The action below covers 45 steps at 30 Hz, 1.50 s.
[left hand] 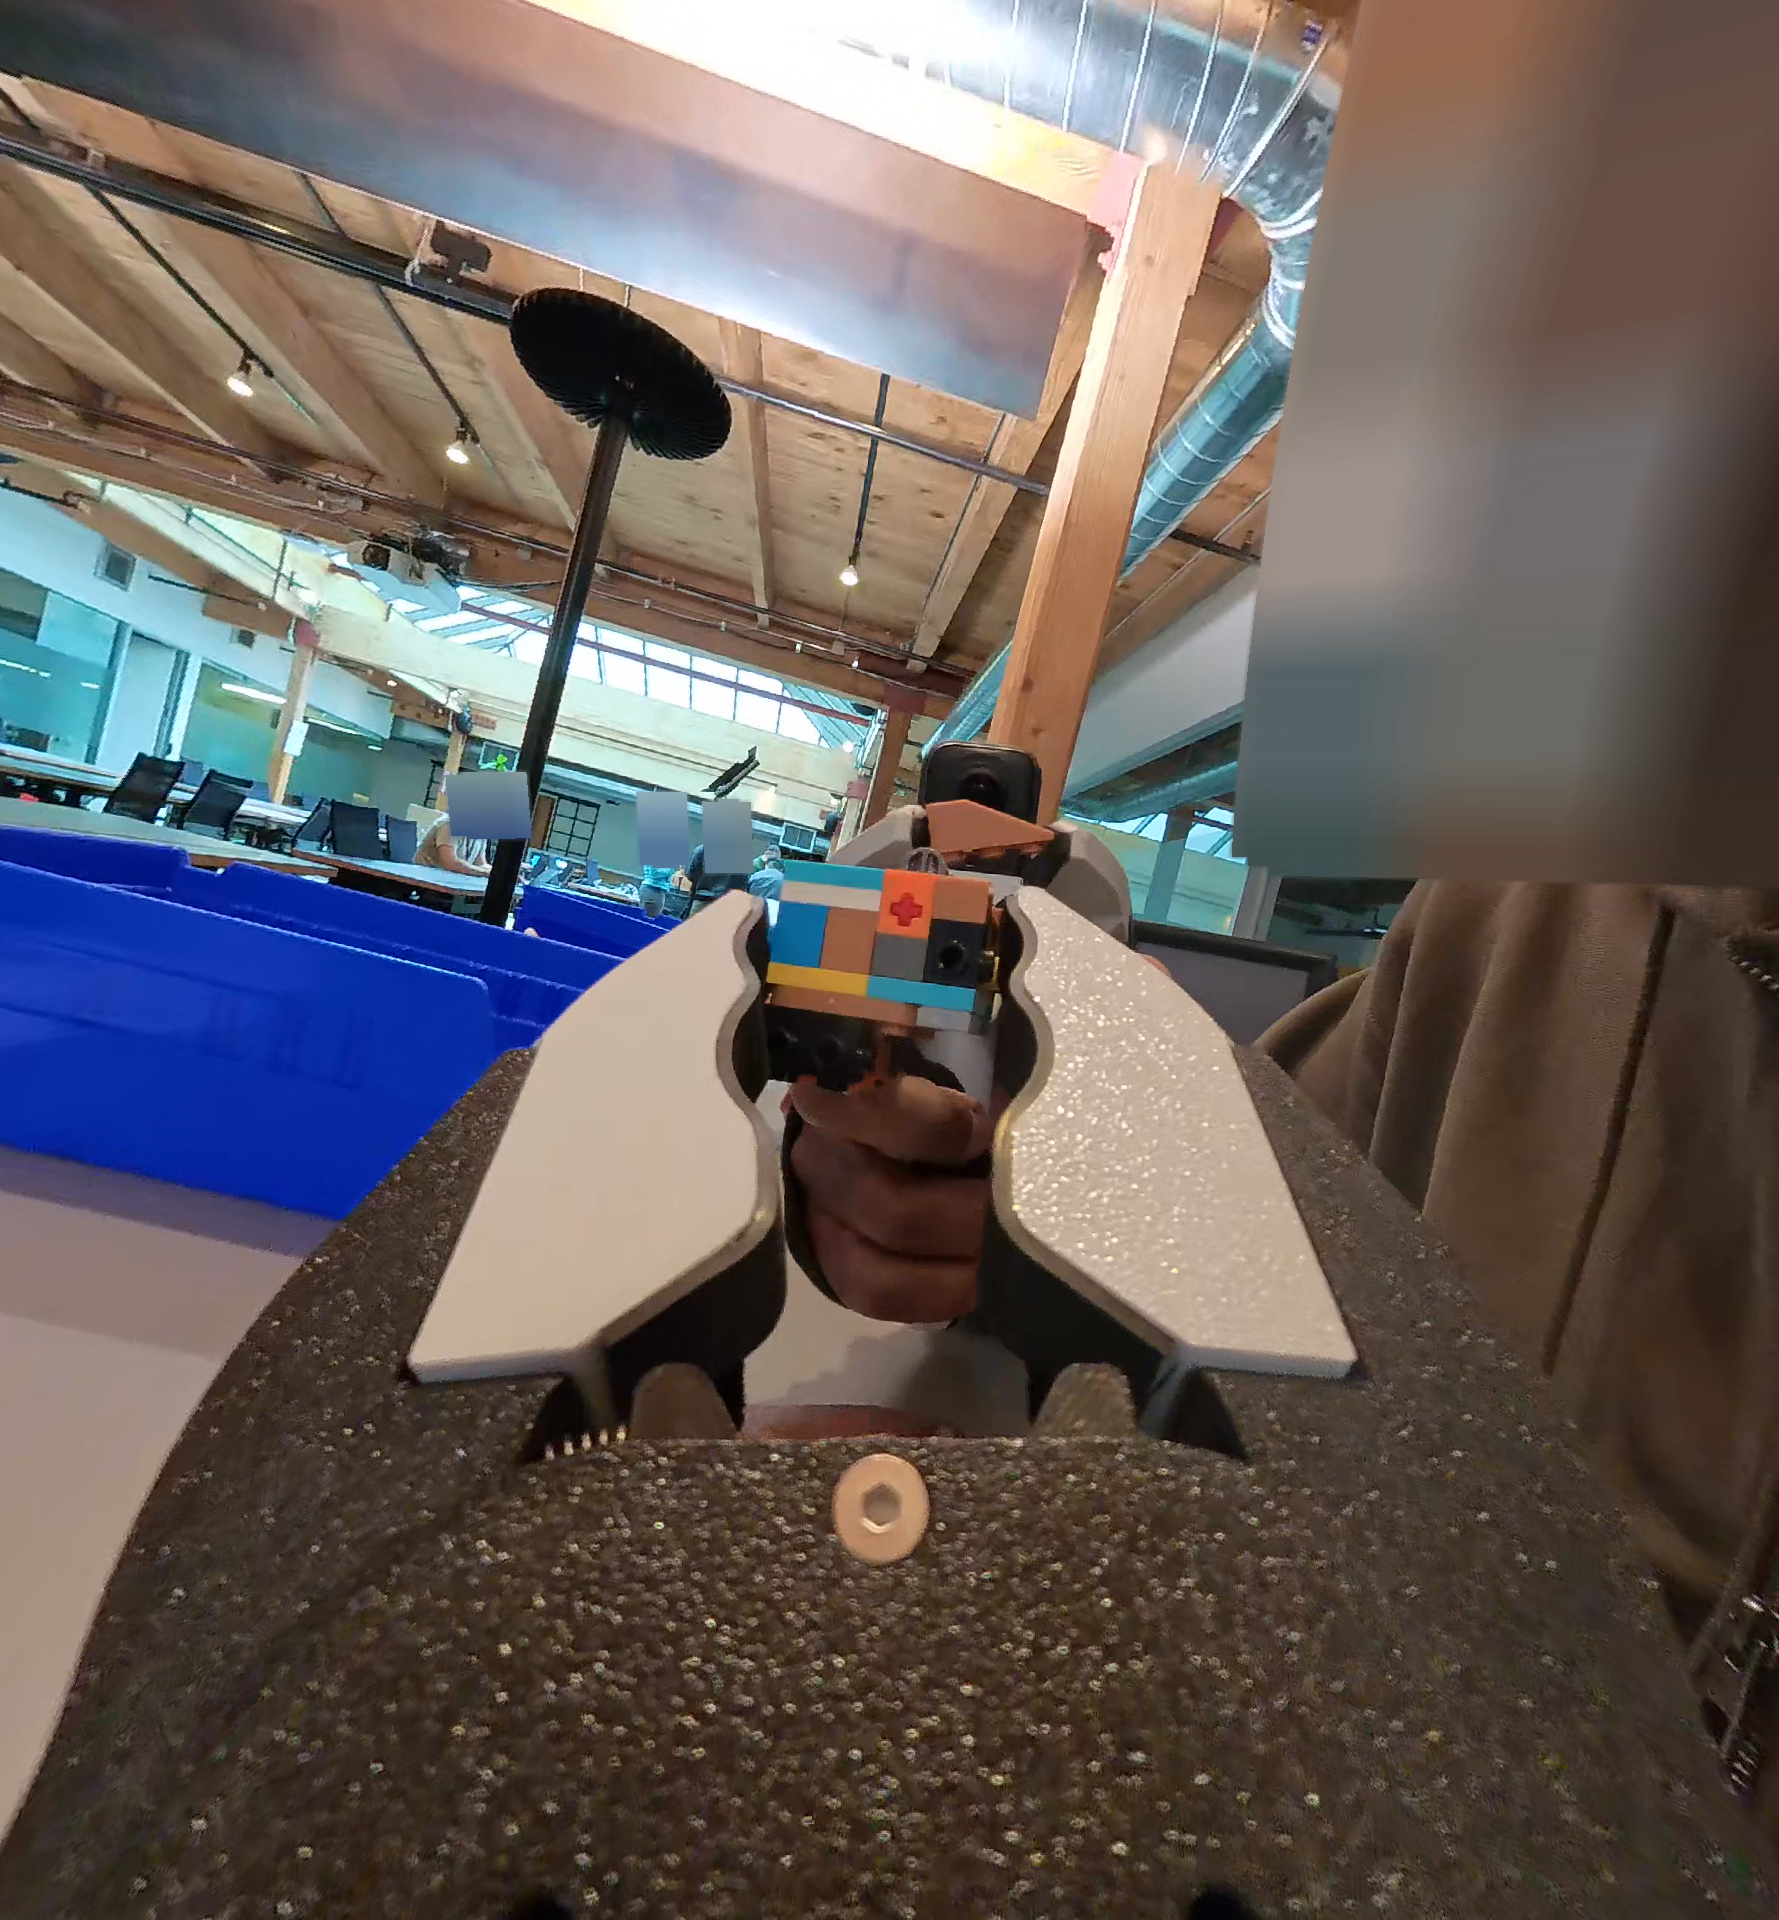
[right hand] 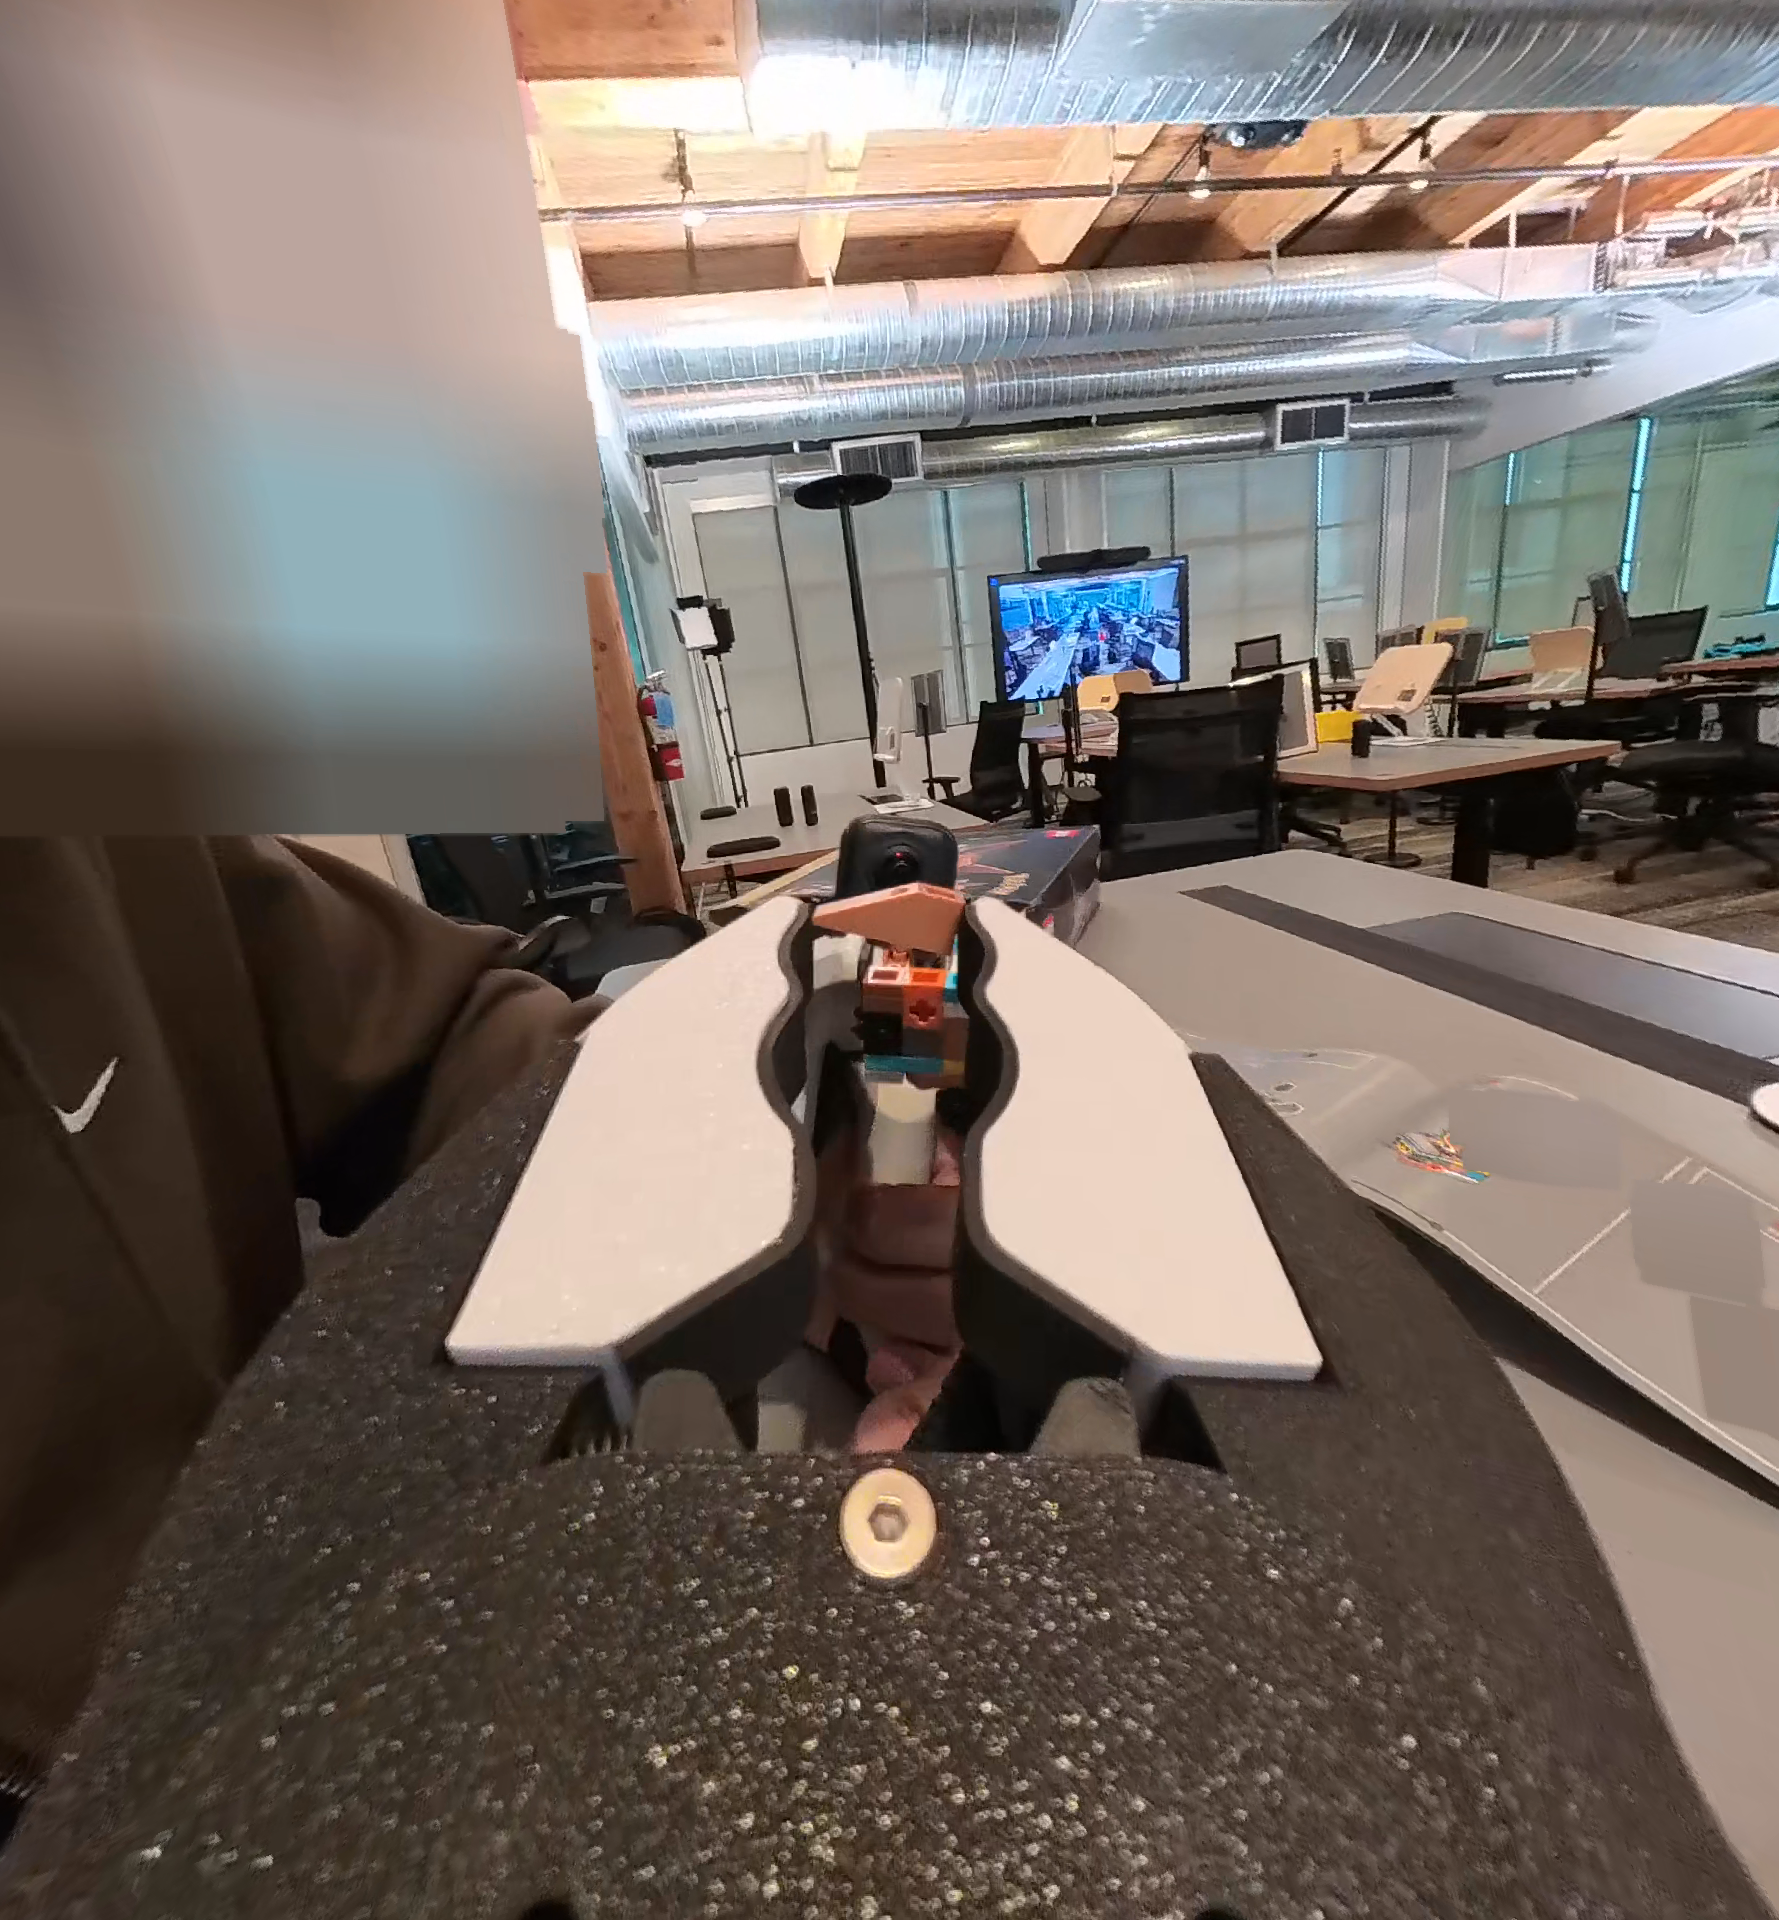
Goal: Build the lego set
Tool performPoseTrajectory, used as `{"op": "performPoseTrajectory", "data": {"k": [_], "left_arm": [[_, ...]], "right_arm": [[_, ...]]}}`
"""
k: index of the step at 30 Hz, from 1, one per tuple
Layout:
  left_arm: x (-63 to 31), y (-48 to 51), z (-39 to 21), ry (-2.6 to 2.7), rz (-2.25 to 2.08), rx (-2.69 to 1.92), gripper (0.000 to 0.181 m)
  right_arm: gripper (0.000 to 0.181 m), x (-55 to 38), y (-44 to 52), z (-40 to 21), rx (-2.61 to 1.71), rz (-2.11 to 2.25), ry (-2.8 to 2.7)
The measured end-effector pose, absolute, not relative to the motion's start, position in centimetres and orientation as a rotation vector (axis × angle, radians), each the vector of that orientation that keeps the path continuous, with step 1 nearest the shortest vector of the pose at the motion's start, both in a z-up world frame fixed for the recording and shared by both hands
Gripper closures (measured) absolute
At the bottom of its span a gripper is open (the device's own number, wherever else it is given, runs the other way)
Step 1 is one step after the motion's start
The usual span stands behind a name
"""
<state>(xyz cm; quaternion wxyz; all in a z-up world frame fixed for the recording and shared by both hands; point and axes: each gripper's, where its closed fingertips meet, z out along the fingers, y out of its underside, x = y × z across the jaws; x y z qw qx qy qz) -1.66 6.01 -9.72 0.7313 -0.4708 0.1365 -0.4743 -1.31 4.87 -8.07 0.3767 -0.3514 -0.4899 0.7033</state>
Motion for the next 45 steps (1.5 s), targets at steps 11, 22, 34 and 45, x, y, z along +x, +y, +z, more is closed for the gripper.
{"op": "performPoseTrajectory", "data": {"k": [11,22,34,45], "left_arm": [[-1.5,4.6,-8.6,0.278,-1.188,-0.934,0.139],[-2.0,3.8,-7.9,0.211,-1.310,-0.855,0.139],[-2.5,3.5,-7.5,0.140,-1.442,-0.788,0.139],[-3.2,3.3,-7.2,0.028,-1.570,-0.701,0.139]], "right_arm": [[0.155,-2.5,3.4,-7.8,-0.878,1.774,-1.265],[0.154,-3.3,2.6,-7.0,-0.889,1.784,-1.252],[0.153,-3.5,2.3,-7.0,-0.911,1.851,-1.206],[0.153,-4.0,2.1,-6.5,-0.924,1.865,-1.161]]}}
